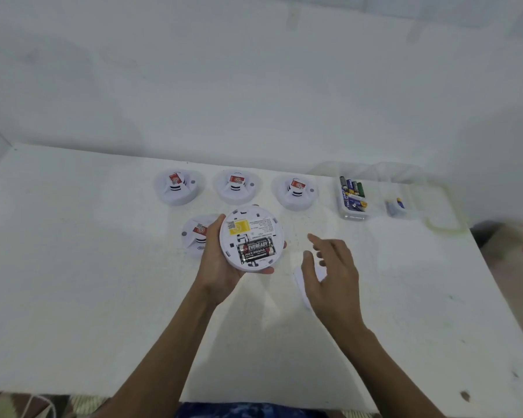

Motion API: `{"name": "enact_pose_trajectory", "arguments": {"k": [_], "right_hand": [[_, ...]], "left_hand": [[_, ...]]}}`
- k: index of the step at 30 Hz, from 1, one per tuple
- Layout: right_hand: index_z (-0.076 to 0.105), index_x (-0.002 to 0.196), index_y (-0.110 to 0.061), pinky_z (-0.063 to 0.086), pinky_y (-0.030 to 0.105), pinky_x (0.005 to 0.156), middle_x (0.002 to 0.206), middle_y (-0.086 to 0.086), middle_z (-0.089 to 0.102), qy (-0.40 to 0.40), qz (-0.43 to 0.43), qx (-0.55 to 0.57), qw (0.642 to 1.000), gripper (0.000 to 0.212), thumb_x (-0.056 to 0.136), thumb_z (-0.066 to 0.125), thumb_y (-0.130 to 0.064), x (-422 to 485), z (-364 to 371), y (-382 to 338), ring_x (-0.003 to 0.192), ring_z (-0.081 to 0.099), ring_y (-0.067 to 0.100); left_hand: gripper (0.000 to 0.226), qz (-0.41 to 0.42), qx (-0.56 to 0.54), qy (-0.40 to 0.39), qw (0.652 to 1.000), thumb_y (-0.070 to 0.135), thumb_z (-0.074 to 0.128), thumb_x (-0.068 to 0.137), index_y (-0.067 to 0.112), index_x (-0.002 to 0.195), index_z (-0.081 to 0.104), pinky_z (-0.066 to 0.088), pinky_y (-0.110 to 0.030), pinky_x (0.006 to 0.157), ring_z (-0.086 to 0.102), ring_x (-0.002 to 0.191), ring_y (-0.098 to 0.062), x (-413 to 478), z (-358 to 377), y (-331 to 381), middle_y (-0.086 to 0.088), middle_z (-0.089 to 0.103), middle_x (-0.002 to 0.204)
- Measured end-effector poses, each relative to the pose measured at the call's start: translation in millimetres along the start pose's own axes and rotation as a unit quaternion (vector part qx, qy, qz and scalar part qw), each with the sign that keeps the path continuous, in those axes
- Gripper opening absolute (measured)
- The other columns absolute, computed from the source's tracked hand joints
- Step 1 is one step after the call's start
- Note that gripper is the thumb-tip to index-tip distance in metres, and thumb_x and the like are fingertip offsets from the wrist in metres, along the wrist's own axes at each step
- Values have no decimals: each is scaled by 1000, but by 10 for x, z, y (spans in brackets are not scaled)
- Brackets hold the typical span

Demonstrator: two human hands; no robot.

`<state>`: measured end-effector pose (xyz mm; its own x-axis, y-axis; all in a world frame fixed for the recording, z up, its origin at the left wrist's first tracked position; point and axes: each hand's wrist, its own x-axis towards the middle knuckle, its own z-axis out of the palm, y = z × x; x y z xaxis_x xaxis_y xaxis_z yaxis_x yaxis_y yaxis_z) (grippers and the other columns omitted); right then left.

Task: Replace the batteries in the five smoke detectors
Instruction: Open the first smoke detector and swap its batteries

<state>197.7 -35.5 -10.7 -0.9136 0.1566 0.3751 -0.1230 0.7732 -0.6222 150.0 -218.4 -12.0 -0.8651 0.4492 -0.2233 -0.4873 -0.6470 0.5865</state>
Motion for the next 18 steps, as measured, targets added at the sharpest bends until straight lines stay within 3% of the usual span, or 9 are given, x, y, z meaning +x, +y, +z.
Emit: {"name": "enact_pose_trajectory", "arguments": {"k": [3, 6, 8, 12, 15, 18], "right_hand": [[57, 122, -7, 40, 30, 89, 114, 9, 55, -123, 150, -127, 973, 45, 91, 58, -38, -4, 54, 245, 107, 51, 26], [56, 111, -6, 35, 25, 82, 110, 8, 50, -211, 188, -230, 931, 54, 87, 54, -54, -59, 116, 368, 94, 42, 19], [56, 110, -7, 33, 23, 78, 112, 7, 49, -219, 201, -253, 921, 57, 85, 53, -59, -99, 167, 389, 91, 37, 17], [52, 113, -9, 41, 28, 83, 114, 6, 50, -195, 196, -270, 922, 60, 83, 55, -60, -108, 228, 417, 100, 46, 21], [47, 114, -10, 42, 30, 83, 111, 5, 51, -179, 219, -222, 933, 58, 80, 61, -55, -79, 220, 418, 99, 49, 22], [47, 117, -12, 41, 27, 82, 113, 4, 53, -183, 201, -222, 936, 41, 89, 53, -41, -105, 259, 407, 98, 49, 19]], "left_hand": [[81, -6, -3, -2, 1000, 62, 73, 62, 19, 129, 57, 58, -46, 67, 61, 110, -43, 30, -45, -29, -19, 58, 131], [69, -8, 3, 8, 1000, 57, 61, 76, 18, 132, 53, 58, -46, 66, 57, 114, -44, 40, -57, -45, -20, 55, 135], [79, -14, 5, 15, 1000, 60, 64, 72, 17, 137, 48, 58, -48, 67, 51, 120, -47, 45, -67, -39, -20, 51, 138], [100, -15, 6, 17, 1000, 64, 76, 56, 17, 139, 46, 57, -49, 69, 48, 123, -48, 42, -86, -25, -21, 50, 139], [96, -15, 1, 9, 1000, 64, 75, 58, 18, 137, 48, 57, -49, 69, 52, 121, -46, 36, -89, -31, -20, 52, 137], [83, -10, 8, 8, 1000, 62, 70, 65, 18, 134, 51, 58, -47, 68, 58, 114, -43, 23, -79, -32, -19, 56, 134]]}}
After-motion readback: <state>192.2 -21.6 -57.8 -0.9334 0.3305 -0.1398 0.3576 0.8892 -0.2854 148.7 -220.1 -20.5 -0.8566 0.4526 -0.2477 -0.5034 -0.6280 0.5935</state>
